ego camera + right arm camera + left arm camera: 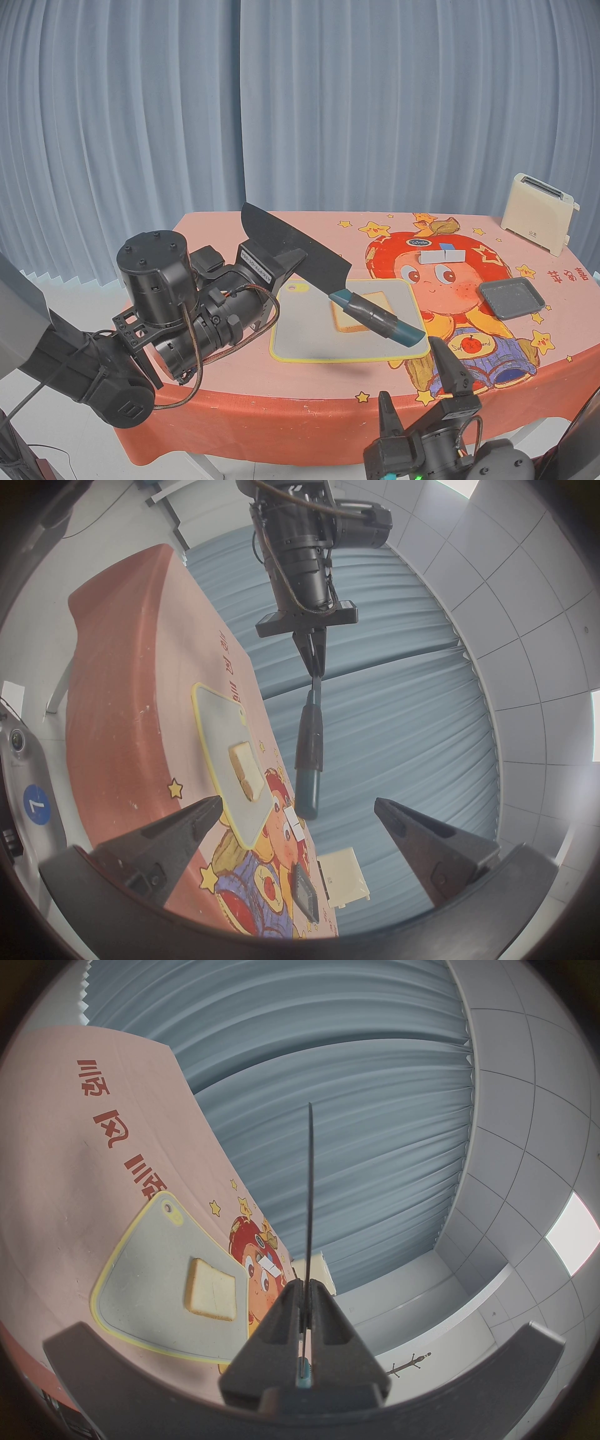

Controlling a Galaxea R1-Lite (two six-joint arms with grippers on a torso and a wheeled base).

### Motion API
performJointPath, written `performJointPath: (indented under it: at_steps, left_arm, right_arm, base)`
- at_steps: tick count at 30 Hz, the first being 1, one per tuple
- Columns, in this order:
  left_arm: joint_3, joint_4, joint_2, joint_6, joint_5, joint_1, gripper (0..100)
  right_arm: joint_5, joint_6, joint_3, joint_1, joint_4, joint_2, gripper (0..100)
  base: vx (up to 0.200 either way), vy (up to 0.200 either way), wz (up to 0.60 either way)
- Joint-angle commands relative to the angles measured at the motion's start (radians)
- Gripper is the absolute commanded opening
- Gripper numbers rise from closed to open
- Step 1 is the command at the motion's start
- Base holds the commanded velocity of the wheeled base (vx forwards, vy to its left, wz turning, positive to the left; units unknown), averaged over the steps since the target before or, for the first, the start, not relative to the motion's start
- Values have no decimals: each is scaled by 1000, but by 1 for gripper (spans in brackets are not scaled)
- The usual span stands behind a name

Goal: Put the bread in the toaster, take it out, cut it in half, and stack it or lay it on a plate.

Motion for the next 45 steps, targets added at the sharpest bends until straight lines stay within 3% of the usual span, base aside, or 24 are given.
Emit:
performJointPath:
  at_steps: [1,8,15,18,19,27,34,45]
  left_arm:
    - [2,0,3,0,2,-5,0]
    - [6,0,3,-2,3,-6,0]
    - [14,-1,0,0,3,-8,0]
    - [14,-1,0,0,2,-8,0]
    - [14,-1,-3,0,2,-8,0]
    - [14,-1,-7,-2,2,-8,0]
    - [15,-1,-7,-2,2,-8,0]
    - [20,2,-8,-2,0,-8,0]
  right_arm:
    - [0,-9,-59,-29,-10,45,100]
    - [22,-87,-165,-78,-10,51,100]
    - [149,-149,-219,-147,-10,53,100]
    - [160,-150,-222,-153,-10,53,100]
    - [209,-144,-225,-171,-11,66,100]
    - [341,-141,-214,-219,-11,63,100]
    - [351,-141,-202,-239,-13,60,100]
    - [420,-143,-191,-285,-13,63,100]
  base:
    - [0,0,0]
    - [0,0,0]
    - [0,0,0]
    - [0,0,0]
    - [0,0,0]
    - [0,0,0]
    - [0,0,0]
    - [0,0,0]
